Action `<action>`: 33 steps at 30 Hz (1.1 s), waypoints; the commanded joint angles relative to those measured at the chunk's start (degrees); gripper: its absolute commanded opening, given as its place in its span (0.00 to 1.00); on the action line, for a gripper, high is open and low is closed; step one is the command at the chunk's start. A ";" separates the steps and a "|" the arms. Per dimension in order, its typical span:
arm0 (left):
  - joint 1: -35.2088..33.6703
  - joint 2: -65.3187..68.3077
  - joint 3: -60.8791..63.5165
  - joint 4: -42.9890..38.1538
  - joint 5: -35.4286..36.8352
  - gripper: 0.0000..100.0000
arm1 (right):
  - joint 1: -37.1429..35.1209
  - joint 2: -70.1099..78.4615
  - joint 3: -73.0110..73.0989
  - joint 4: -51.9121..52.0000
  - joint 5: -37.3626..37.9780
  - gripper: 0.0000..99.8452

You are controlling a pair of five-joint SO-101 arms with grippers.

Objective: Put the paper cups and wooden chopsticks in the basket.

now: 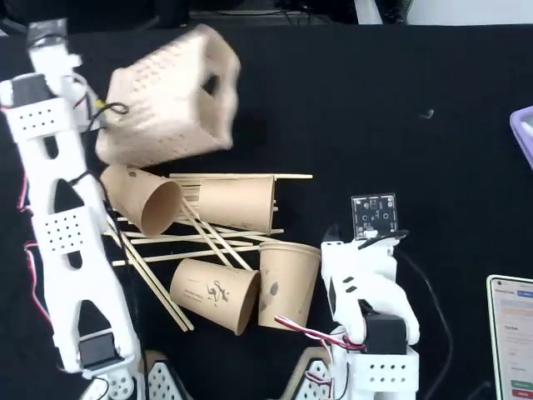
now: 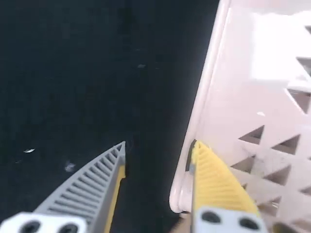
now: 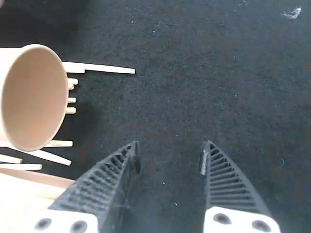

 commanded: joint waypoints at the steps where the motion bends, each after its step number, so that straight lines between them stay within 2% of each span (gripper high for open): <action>1: -2.51 3.60 -2.68 0.53 -1.14 0.21 | -0.70 -5.41 -0.22 -1.41 -0.79 0.21; 9: -6.73 1.85 -6.11 0.53 -1.32 0.21 | -0.70 -5.41 -0.13 -1.32 -0.79 0.21; 16: -10.95 -11.25 -6.02 0.62 -0.62 0.22 | -0.70 -5.41 0.22 -1.49 -0.79 0.21; 22: -8.13 -24.53 -3.38 0.79 6.24 0.22 | -0.70 -5.41 0.31 -1.49 -0.70 0.21; 25: -4.62 -33.23 6.46 0.79 6.77 0.22 | -0.70 -5.41 0.31 -1.49 -0.70 0.21; 29: 2.24 -47.47 29.14 0.62 6.77 0.23 | -0.70 -5.41 0.40 -1.49 -0.53 0.21; 31: 5.85 -54.24 38.55 0.35 7.30 0.27 | -0.70 -5.41 0.40 -1.49 -0.44 0.21; 33: 8.31 -58.99 46.81 -2.73 10.73 0.31 | -0.70 -5.41 0.40 -1.49 -0.44 0.21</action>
